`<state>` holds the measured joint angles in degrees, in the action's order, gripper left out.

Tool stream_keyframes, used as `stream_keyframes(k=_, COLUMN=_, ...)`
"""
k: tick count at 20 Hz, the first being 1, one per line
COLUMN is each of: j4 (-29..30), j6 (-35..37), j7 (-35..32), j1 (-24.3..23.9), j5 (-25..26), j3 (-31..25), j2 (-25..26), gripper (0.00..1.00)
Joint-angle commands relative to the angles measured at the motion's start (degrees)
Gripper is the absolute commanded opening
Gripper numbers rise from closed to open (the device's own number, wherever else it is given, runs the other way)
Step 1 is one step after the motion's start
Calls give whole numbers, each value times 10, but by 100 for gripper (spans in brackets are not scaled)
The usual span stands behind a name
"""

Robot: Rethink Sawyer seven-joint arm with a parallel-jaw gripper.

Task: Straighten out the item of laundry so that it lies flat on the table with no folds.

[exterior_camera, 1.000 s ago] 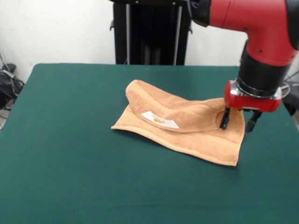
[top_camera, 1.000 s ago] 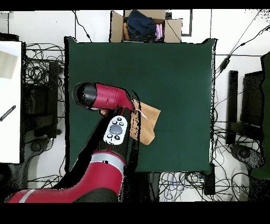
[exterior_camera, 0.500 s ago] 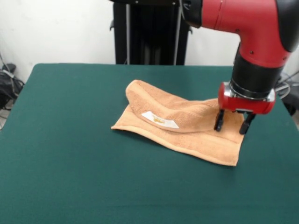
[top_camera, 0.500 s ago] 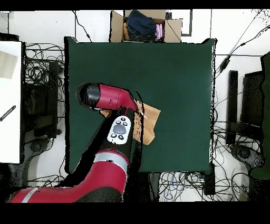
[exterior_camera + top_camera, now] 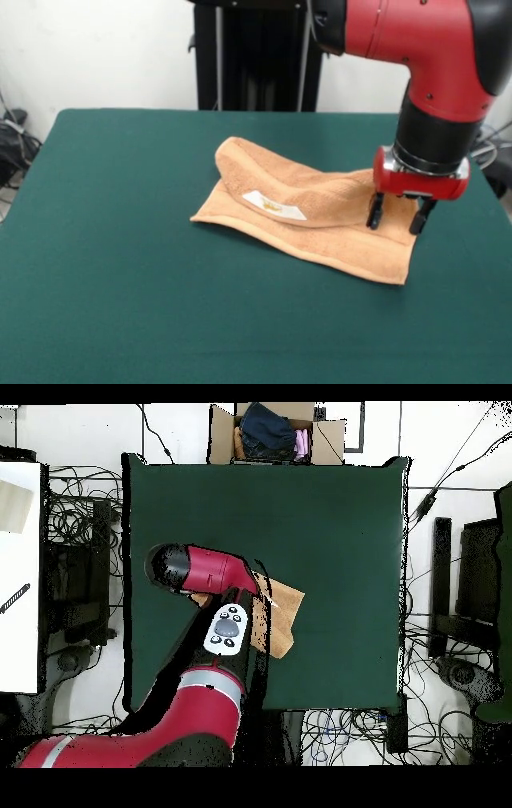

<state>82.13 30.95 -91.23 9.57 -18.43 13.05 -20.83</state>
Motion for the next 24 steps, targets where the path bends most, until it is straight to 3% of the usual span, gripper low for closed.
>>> stream_keyframes(k=1, j4=38, j6=-25, j7=-52, j1=-14, j5=32, j3=-66, j2=18, gripper=100)
stream_keyframes(k=24, j4=29, j6=1, j7=-22, j1=-45, j5=51, j3=-81, j2=9, gripper=100)
